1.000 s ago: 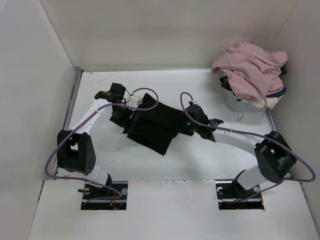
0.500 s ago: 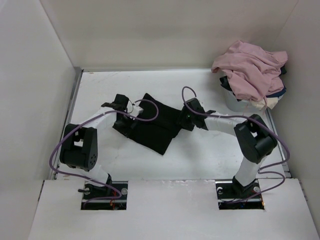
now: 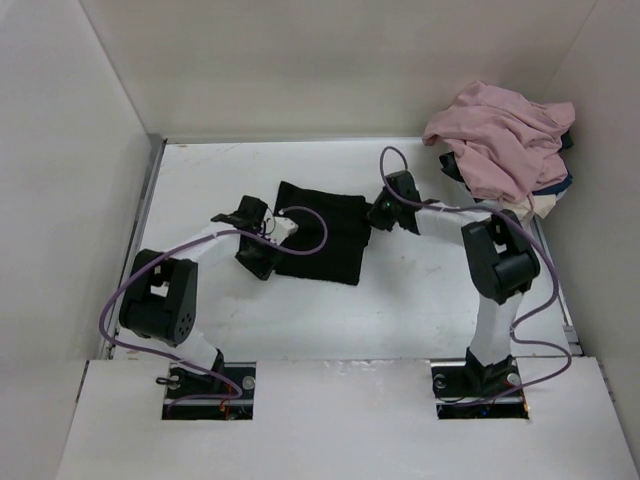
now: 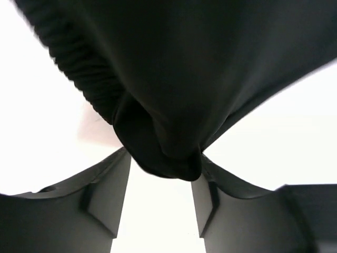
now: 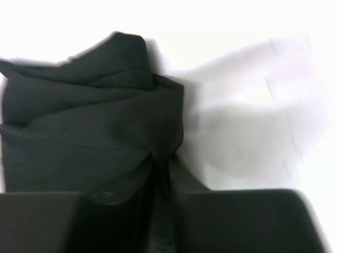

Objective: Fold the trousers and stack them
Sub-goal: Fold the trousers

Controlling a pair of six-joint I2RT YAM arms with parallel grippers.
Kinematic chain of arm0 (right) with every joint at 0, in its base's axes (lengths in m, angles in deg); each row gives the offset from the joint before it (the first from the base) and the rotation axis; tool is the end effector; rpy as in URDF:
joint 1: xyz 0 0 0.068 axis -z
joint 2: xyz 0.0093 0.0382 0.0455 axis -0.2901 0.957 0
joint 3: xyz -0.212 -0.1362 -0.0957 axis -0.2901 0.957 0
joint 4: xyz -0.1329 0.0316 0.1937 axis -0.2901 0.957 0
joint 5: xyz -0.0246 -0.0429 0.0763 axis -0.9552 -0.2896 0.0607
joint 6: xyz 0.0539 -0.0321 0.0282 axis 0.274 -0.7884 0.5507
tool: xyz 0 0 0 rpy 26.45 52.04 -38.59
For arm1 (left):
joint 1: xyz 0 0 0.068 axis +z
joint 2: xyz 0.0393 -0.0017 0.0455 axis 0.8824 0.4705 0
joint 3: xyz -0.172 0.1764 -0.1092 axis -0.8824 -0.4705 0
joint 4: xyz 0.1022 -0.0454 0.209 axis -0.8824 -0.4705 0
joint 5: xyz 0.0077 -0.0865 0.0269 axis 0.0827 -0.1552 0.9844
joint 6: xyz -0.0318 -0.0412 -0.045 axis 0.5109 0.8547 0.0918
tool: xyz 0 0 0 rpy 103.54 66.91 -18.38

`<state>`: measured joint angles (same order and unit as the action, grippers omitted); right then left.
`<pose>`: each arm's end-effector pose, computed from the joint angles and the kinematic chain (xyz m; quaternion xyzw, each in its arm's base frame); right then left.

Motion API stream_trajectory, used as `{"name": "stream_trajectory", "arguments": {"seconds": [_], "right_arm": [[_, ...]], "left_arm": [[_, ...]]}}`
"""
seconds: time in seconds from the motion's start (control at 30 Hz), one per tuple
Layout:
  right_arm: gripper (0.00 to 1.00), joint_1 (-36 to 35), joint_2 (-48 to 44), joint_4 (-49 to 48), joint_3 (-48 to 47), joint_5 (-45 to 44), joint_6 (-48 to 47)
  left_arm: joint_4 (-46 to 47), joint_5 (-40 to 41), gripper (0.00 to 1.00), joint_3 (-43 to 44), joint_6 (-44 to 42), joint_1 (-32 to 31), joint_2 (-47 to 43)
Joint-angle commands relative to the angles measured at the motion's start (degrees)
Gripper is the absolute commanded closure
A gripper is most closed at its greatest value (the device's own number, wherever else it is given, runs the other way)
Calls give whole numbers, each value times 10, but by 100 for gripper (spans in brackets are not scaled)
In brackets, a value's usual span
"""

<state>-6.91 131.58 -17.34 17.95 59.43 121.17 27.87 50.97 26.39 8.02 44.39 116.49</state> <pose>0.3647 0.1637 0.1586 0.2360 0.8953 0.2563 0.2777 0.2607 -0.0901 0.1624 0.3524 0.9210 -0.0576 0.1560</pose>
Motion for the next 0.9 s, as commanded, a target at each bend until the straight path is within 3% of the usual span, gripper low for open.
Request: {"name": "stream_trajectory", "arguments": {"seconds": [0.0,0.1,0.17,0.4,0.5,0.6,0.77,0.87], "right_arm": [[72,8,32,-43,-100,63,-74],[49,18,41,-35,-135,84,-92],[42,22,18,-36,-123,88,-107],[36,18,-118,7,-16,50,-158],[36,-10,-151,33,22,32,-165],[35,-36,-173,43,58,23,-158],[32,-66,-181,19,124,30,-122],[31,-80,-178,1,146,37,-99]], "left_arm": [[4,-57,51,29,27,-6,-38],[-38,-110,48,63,35,12,-44],[-78,-162,48,92,32,37,-57],[-183,-417,41,236,17,158,-54],[-203,-470,40,277,3,174,-20],[-177,-428,35,295,9,170,15],[-18,-270,33,333,89,100,108],[20,-184,32,385,125,68,174]]}}
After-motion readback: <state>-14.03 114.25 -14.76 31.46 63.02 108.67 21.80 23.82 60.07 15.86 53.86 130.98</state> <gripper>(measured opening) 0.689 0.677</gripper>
